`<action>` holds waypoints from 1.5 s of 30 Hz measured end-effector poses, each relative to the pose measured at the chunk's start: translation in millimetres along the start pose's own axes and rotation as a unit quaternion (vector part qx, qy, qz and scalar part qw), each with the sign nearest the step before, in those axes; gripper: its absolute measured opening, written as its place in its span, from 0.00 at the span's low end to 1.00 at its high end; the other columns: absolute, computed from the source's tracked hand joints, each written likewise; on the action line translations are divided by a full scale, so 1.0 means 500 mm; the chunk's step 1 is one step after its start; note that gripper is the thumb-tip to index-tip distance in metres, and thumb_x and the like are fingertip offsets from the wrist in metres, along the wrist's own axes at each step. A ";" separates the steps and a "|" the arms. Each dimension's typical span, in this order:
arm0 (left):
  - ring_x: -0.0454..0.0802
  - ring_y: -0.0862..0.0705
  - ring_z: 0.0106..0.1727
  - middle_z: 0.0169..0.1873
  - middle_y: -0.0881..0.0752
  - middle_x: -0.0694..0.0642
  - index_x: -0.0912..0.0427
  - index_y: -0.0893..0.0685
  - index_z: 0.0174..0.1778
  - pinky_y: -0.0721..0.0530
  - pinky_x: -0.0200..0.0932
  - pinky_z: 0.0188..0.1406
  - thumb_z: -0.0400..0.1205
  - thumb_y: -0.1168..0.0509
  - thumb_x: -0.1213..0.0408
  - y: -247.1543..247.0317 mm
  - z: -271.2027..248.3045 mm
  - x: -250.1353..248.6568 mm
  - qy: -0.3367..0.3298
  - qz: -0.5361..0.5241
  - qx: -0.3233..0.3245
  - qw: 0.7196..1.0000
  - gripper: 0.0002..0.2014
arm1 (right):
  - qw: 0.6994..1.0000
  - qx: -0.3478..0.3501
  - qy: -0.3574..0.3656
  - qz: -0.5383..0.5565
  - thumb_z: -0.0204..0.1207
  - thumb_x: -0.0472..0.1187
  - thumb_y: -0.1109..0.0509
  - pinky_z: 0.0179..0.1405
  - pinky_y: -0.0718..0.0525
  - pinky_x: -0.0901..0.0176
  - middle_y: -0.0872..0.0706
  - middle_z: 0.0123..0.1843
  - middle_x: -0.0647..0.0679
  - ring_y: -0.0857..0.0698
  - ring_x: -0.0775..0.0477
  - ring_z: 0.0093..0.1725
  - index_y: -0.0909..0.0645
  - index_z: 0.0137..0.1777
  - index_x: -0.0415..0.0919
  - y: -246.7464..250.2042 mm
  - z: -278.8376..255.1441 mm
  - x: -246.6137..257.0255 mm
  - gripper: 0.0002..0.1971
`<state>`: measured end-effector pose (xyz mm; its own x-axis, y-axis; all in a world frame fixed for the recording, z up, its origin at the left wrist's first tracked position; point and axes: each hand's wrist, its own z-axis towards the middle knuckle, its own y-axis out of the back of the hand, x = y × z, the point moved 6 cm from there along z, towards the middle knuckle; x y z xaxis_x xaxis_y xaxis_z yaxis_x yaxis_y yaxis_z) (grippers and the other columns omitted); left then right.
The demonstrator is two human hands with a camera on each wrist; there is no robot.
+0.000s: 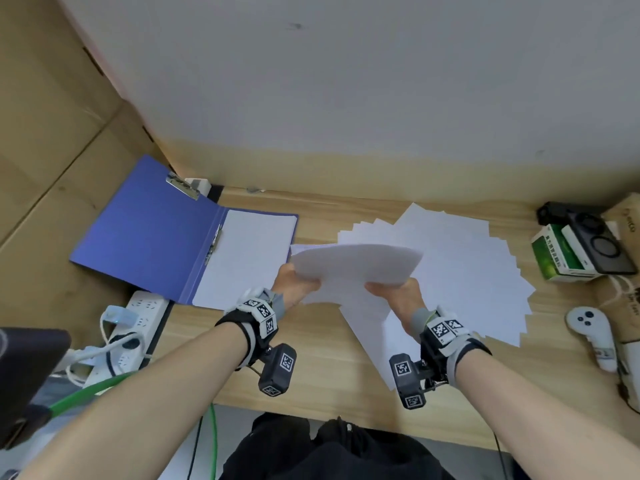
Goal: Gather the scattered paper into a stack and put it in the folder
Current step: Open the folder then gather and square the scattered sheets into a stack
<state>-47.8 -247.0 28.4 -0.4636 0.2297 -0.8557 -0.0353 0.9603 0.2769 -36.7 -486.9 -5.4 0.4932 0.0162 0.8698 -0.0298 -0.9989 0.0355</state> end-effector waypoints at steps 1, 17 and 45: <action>0.53 0.19 0.44 0.42 0.15 0.60 0.66 0.14 0.47 0.21 0.48 0.45 0.65 0.26 0.73 0.006 0.007 0.016 0.011 0.000 0.008 1.000 0.14 | 1.000 -0.010 -0.007 -0.001 0.65 0.31 0.17 0.46 0.13 0.53 0.07 0.48 0.43 0.09 0.42 0.49 0.11 0.46 0.40 -0.009 0.001 -0.005 0.11; 0.52 0.14 0.49 0.45 0.12 0.54 0.61 0.14 0.52 0.17 0.43 0.50 0.76 0.27 0.62 0.307 0.186 0.213 0.110 0.033 0.027 0.993 0.11 | 0.996 -0.047 -0.067 -0.029 0.64 0.37 0.15 0.49 0.10 0.40 0.09 0.53 0.39 0.10 0.36 0.47 0.16 0.60 0.37 -0.357 0.139 -0.039 0.24; 0.51 0.18 0.42 0.49 0.21 0.47 0.49 0.25 0.50 0.25 0.41 0.37 0.75 0.36 0.63 0.486 0.249 0.311 0.064 0.356 -0.070 0.930 0.09 | 0.983 -0.047 -0.088 -0.154 0.74 0.31 0.31 0.54 0.11 0.41 0.11 0.50 0.42 0.11 0.37 0.49 0.17 0.56 0.39 -0.544 0.246 -0.077 0.11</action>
<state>-18.1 42.1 -91.8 -0.5155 0.7694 -0.3772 0.2106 0.5405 0.8146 59.4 -221.2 -109.4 0.6333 0.3019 0.7126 0.0688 -0.9391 0.3367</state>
